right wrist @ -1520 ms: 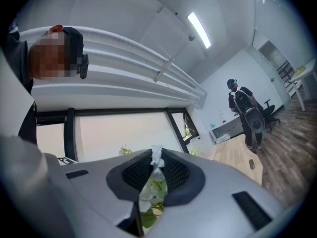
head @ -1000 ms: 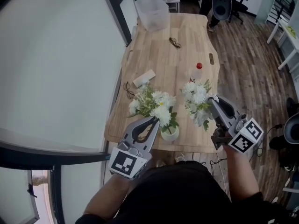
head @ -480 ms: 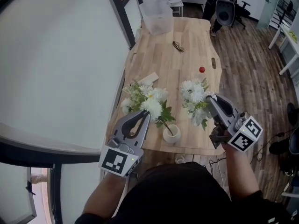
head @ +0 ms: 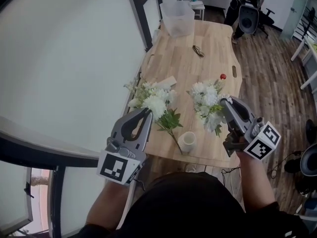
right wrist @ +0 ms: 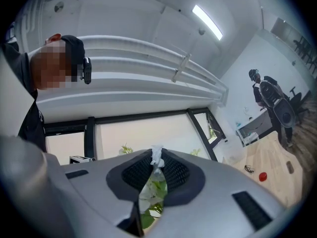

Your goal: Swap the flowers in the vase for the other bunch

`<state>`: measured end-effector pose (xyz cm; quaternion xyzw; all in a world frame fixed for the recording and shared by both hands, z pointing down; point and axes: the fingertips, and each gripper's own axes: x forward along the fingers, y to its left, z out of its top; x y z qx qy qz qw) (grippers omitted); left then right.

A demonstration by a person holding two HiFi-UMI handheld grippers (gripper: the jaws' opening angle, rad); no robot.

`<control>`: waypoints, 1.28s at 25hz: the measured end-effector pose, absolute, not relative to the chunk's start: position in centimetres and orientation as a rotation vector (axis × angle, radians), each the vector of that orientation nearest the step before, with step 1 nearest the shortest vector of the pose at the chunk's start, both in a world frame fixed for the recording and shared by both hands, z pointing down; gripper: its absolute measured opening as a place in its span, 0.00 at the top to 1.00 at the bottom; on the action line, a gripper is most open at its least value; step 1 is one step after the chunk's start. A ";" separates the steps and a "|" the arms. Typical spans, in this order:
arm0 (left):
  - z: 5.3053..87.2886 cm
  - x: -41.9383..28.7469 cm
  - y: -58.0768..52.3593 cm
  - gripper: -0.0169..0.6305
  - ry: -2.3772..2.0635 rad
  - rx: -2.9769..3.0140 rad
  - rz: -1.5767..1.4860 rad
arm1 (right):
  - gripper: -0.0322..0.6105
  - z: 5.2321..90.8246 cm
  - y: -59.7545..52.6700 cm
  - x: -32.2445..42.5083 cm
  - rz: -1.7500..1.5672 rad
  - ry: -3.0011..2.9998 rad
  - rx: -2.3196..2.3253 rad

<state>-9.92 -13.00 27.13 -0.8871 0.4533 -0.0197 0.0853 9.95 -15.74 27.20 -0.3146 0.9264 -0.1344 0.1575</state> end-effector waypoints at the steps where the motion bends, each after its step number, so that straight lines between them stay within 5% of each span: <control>1: 26.9 -10.2 -12.8 0.94 1.365 -2.636 -0.058 | 0.84 27.0 -15.7 9.8 -0.386 2.652 -0.885; 32: 29.8 -21.6 -8.9 0.94 1.717 -2.494 -0.124 | 0.84 27.9 -14.5 -0.4 -0.559 2.692 -0.566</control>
